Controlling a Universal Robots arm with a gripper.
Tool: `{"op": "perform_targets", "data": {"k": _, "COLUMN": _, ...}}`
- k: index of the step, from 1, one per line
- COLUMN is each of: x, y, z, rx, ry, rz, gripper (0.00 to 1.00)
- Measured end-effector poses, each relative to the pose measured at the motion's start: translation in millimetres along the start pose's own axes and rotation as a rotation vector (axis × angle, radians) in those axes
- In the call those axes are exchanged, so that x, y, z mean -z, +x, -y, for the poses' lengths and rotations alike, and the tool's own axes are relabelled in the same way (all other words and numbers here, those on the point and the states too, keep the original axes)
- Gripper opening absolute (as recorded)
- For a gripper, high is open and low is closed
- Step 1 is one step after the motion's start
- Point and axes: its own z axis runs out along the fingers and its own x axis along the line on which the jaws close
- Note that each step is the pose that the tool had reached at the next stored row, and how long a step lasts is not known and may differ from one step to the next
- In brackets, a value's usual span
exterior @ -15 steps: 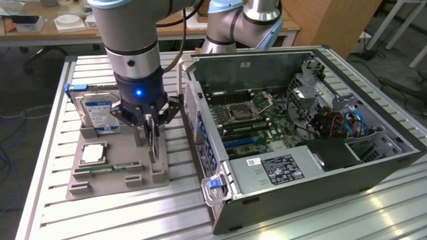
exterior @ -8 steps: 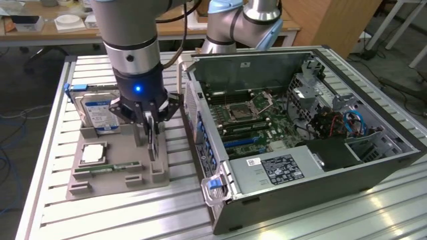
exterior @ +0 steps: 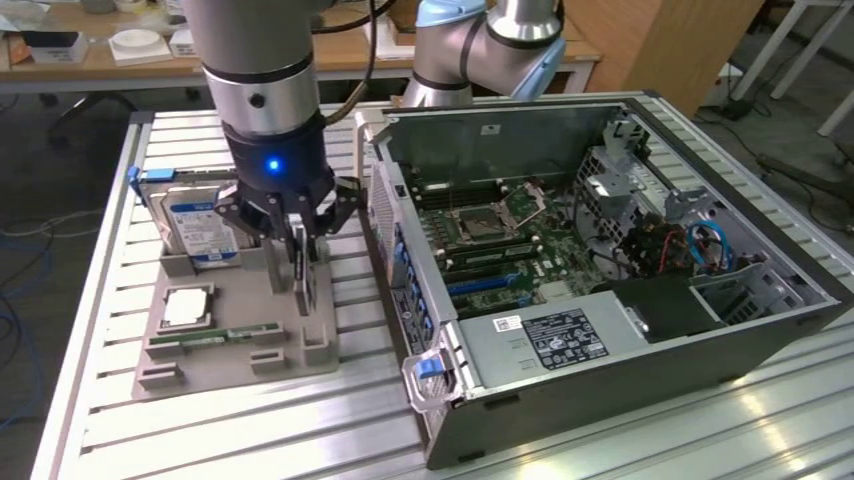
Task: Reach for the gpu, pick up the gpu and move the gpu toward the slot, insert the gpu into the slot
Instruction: 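Pick up the gpu and move the gpu toward the slot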
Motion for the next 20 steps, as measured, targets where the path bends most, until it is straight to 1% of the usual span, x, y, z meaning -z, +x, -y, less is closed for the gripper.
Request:
{"op": "perform_targets", "data": {"k": 8, "x": 12.1, "y": -0.6, "z": -0.5, "rx": 0.0, "ry": 0.0, "rz": 0.0, "gripper": 0.26}}
{"op": "perform_targets", "data": {"k": 20, "x": 39.9, "y": -2.0, "z": -1.6, "rx": 0.0, "ry": 0.0, "rz": 0.0, "gripper": 0.26}}
